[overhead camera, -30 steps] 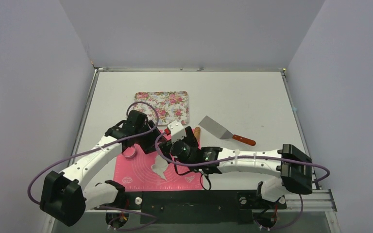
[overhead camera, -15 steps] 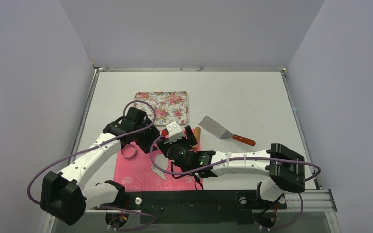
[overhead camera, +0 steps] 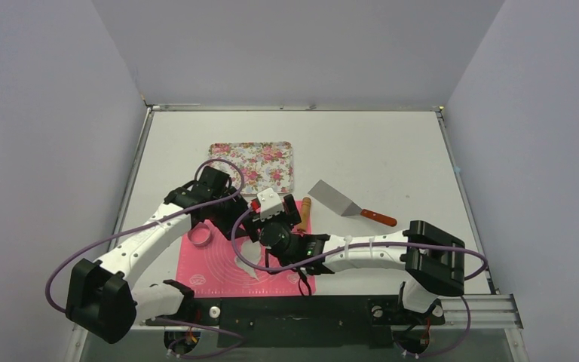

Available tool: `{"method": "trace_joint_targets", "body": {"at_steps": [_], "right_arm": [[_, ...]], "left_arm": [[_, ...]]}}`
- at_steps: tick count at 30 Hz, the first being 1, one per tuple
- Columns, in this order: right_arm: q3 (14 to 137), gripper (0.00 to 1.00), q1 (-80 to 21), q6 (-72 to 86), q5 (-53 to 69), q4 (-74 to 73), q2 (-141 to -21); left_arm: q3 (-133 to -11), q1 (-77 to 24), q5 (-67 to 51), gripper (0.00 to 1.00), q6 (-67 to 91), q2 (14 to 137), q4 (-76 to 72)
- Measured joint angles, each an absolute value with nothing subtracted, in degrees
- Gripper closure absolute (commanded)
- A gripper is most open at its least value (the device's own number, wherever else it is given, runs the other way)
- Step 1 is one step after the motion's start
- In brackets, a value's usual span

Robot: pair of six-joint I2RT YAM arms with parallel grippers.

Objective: Roll out the dumpling wrappers from the dough
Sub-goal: Place the dumpling wrapper on the work surface, then remove the dumpling wrapper from the work surface.

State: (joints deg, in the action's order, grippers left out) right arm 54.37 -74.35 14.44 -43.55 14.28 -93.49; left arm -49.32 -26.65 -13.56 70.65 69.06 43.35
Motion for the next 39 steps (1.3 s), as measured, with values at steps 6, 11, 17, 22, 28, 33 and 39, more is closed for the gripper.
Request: {"method": "trace_joint_targets", "body": {"at_steps": [6,11,17,22,28,33,39], "right_arm": [[52.18,0.14,-72.36,16.56,-39.35,16.60,-93.54],[47.42,0.15,-70.17,18.85,-36.58,17.23,-94.00],[45.19,0.15,-68.99,19.66,-35.18,15.31,-95.18],[45.19,0.15,-69.47,18.57,-31.20,13.98,-92.51],[43.57,0.16,-68.88,19.62,-24.05,13.50,-82.94],[43.66,0.17,-62.83,23.77,-11.66,12.10,-79.42],[49.67,0.18,-61.49,25.04,-0.71,6.00,-84.75]], "left_arm": [[-49.32,-26.59,-12.84,0.44,70.85,68.82,43.22],[-49.32,-26.02,-12.88,0.44,70.02,67.79,44.14],[-49.32,-24.60,-12.12,0.44,68.77,66.59,46.17],[-49.32,-24.16,-10.92,0.44,67.70,66.61,46.68],[-49.32,-24.16,-9.08,0.44,65.17,67.02,46.87],[-48.95,-23.68,-2.57,0.44,61.98,65.98,50.02],[-40.25,-16.34,0.51,0.44,57.84,59.11,51.29]]}}
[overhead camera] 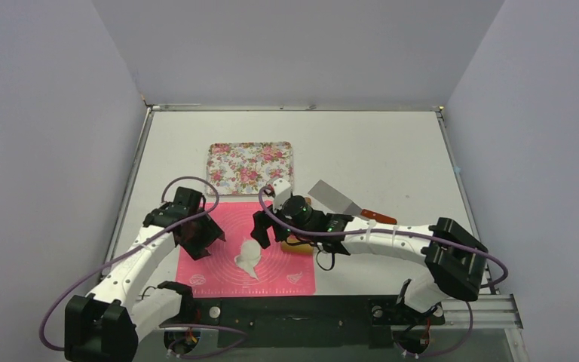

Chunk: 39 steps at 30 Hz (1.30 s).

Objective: Roll out the dumpling wrappers from the dough
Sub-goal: Remove the dumpling wrapper from the work surface.

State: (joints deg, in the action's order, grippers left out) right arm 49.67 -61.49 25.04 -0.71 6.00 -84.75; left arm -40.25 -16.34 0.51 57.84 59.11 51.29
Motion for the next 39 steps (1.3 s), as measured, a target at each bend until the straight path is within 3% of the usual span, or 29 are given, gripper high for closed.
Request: {"method": "trace_joint_targets", "body": {"at_steps": [7,16,27,39], "right_arm": [[52.21,0.19,-61.93,26.30,4.84,3.70,-89.60],[50.37,0.19,-61.93,28.62,5.56,4.60,-89.78],[47.18,0.19,-61.93,28.84,4.67,4.60,-87.85],[47.03,0.19,-61.93,27.75,4.73,4.54,-87.42]], "left_arm": [[-28.27,-12.27,-8.84,0.45,54.78,56.62,44.99],[-25.67,-13.02,-15.68,0.52,54.35,59.20,35.09],[-26.70,-20.60,-14.66,0.82,56.55,66.13,31.88],[-24.47,-27.24,-11.99,0.84,60.45,58.19,31.88]]}}
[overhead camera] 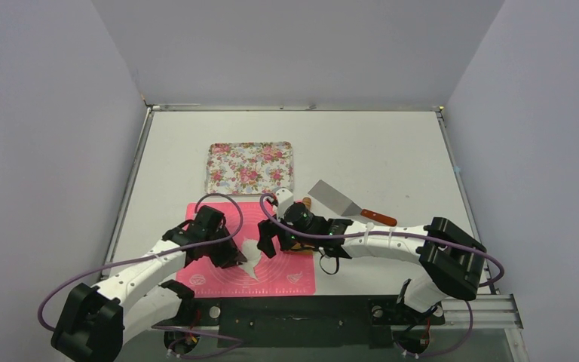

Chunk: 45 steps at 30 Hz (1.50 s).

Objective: Roll out the dumpling wrappers from the dough
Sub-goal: Remove the dumpling wrapper from the work surface.

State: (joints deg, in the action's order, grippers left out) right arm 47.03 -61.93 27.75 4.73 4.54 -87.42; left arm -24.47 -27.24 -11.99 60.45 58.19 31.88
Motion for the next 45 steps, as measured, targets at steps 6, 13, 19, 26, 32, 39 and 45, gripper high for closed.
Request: {"method": "trace_joint_targets", "body": {"at_steps": [6,13,19,26,32,39,45], "right_arm": [[47.07,0.19,-62.04,26.79,4.25,3.44,-87.42],[54.30,0.20,-65.19,21.61,-0.08,-1.23,-92.25],[58.13,0.20,-66.08,19.92,-1.19,-1.58,-97.34],[52.51,0.19,-64.71,20.88,-4.71,0.08,-92.60],[46.28,0.20,-61.12,21.34,-4.32,0.45,-84.27],[51.64,0.20,-62.39,17.02,7.29,0.32,-90.94],[53.54,0.20,-63.35,16.03,9.58,-0.62,-93.17]], "left_arm": [[-23.88,-30.37,-11.79,0.84,62.70,56.03,31.97],[-23.73,-31.51,-11.66,0.84,64.16,55.22,32.97],[-23.73,-34.98,-10.59,0.84,66.87,52.58,33.65],[-23.73,-42.09,-8.78,0.84,71.13,52.51,32.93],[-23.83,-46.11,-8.14,0.84,73.34,54.96,32.80],[-23.83,-45.95,-6.44,0.84,75.16,55.00,33.87],[-23.83,-38.87,-5.89,0.84,75.75,52.86,34.54]]}}
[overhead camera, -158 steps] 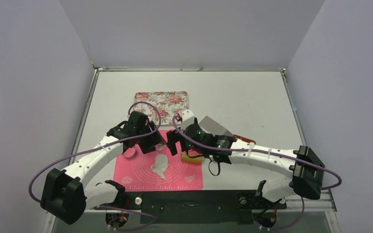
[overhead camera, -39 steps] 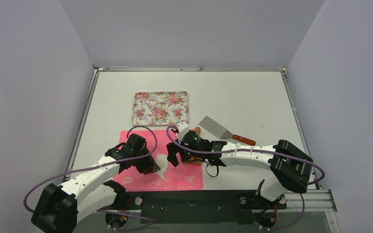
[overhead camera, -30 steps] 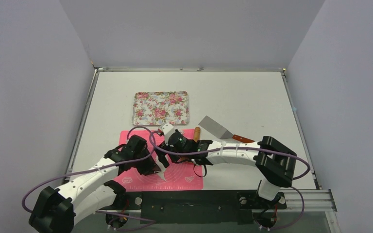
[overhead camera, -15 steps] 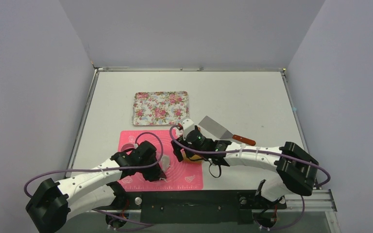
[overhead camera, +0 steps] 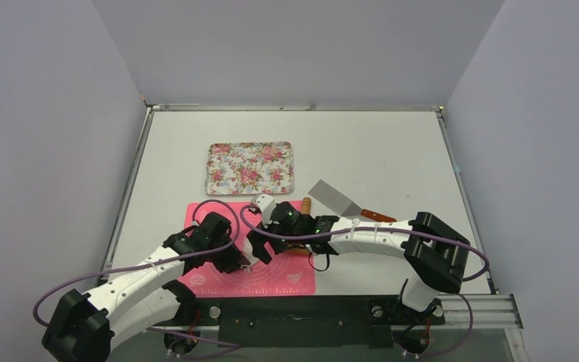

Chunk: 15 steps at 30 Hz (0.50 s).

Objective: Roll out the dumpling wrappers from the dough
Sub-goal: Remove the dumpling wrapper from the work surface.

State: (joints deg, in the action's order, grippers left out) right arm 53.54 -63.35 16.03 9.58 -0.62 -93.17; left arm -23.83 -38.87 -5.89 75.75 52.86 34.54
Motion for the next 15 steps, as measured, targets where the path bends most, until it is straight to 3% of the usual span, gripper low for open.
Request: {"method": "trace_joint_targets", "body": {"at_steps": [5,15], "right_arm": [[54.41,0.23,-63.42,18.28,7.60,0.01,-93.34],[55.70,0.54,-60.86,36.42,9.63,5.06,-94.32]], "left_arm": [[-23.99,-31.09,-6.11,0.84,72.84,53.93,34.52],[-26.92,-29.76,-7.14,0.84,67.26,61.63,34.98]]}}
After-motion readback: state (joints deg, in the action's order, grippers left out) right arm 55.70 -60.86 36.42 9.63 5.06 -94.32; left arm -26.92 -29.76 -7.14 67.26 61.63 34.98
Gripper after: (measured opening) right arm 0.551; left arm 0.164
